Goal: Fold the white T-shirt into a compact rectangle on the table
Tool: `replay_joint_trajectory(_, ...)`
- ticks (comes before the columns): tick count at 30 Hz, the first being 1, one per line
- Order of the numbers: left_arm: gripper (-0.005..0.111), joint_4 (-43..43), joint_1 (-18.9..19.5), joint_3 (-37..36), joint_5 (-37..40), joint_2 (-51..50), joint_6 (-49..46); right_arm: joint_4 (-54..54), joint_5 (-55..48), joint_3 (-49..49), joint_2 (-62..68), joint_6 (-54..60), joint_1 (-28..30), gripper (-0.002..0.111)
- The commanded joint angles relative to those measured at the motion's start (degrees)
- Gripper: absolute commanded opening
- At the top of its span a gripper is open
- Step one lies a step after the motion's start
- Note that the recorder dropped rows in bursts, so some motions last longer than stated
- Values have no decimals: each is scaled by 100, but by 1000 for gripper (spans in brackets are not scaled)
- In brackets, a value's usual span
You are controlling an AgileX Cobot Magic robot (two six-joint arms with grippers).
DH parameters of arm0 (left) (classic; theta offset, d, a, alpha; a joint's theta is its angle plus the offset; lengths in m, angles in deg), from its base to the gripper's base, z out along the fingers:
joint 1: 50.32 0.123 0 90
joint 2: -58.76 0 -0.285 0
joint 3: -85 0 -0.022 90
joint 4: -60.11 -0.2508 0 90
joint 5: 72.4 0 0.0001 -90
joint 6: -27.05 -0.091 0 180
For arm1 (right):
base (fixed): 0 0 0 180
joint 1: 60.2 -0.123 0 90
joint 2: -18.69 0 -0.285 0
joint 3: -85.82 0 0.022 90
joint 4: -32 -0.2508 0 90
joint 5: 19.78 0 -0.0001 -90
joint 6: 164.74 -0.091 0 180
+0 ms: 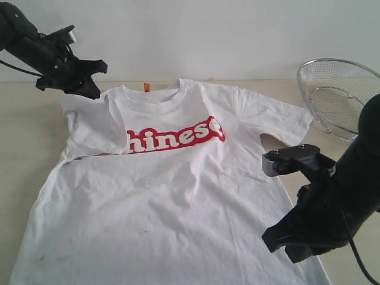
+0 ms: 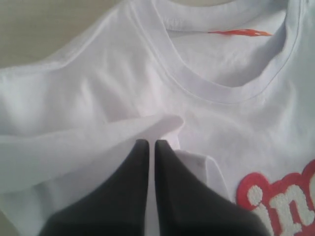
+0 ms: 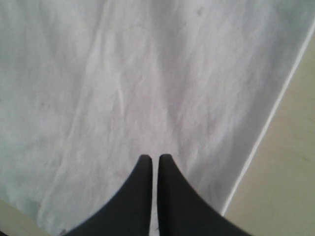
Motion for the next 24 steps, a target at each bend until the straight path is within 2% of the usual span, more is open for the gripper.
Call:
replay_joint_trajectory(1, 5, 80, -34, 143, 72, -155, 49, 35, -31, -5, -58, -15, -1, 0)
replay_joint_trajectory(7, 5, 105, -207, 143, -18, -255, 24, 35, -31, -5, -58, -90, -1, 0)
replay_joint_trajectory(16, 5, 381, -657, 143, -314, -487, -65, 35, -74, -5, -58, -175, -1, 0)
replay_joint_trajectory(20, 5, 381, -659, 143, -312, -512, -65, 35, -124, -5, -58, -175, -1, 0)
replay_joint_trajectory(24, 5, 333, -489, 196, 27, -328, -65, 35, -136, -5, -58, -175, -1, 0)
